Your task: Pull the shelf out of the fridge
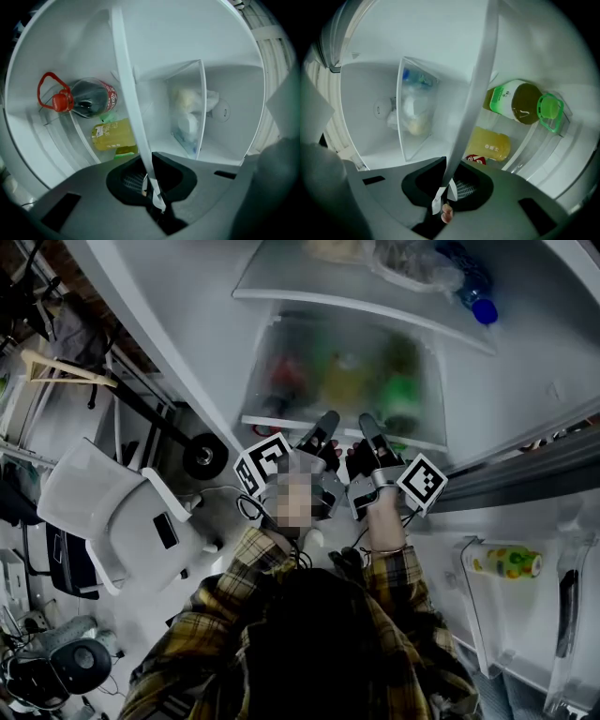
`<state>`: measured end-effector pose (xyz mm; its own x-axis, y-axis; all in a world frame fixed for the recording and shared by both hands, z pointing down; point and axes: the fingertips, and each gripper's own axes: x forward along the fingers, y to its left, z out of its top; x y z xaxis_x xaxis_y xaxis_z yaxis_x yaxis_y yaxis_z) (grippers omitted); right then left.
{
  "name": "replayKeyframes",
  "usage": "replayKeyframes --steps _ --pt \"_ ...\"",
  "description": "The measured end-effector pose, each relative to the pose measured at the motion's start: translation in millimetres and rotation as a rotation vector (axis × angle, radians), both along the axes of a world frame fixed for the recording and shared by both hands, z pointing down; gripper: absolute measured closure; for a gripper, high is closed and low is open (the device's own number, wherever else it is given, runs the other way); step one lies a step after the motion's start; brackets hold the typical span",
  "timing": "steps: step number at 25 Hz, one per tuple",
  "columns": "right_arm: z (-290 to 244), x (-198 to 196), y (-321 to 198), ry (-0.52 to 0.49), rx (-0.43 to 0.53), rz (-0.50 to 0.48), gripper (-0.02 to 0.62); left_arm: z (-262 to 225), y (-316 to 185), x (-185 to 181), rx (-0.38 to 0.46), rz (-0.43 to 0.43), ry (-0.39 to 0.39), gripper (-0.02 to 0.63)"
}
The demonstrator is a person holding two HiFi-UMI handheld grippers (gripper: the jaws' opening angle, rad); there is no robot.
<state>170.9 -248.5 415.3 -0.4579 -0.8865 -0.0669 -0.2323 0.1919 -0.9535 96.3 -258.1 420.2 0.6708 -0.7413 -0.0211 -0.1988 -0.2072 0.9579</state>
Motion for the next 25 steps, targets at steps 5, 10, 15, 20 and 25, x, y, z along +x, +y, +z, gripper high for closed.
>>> replayKeyframes --steps 5,10,15,20,25 --pt "-1.3 -4.0 11.7 0.007 0.003 -0.006 0.545 -1.6 11.9 -4.0 0.012 -0.003 -0.009 0.572" --pt "-1.8 -5.2 24.5 0.021 0.007 -0.013 0.541 -0.8 25.2 -6.6 0.011 -0.004 -0.027 0.571" --pt "-4.1 -6.1 39.7 0.017 0.016 -0.01 0.538 -1.8 41.0 -8.3 0.02 0.001 -0.048 0.568" --pt "-4.7 -13.0 54.6 0.036 0.016 -0.014 0.537 0.5 56.1 -16.9 0.01 0.005 -0.071 0.568" --pt "-5.9 -14.6 62.5 0.037 0.019 -0.013 0.535 1.4 65.5 -19.1 -0.001 0.005 -0.076 0.566"
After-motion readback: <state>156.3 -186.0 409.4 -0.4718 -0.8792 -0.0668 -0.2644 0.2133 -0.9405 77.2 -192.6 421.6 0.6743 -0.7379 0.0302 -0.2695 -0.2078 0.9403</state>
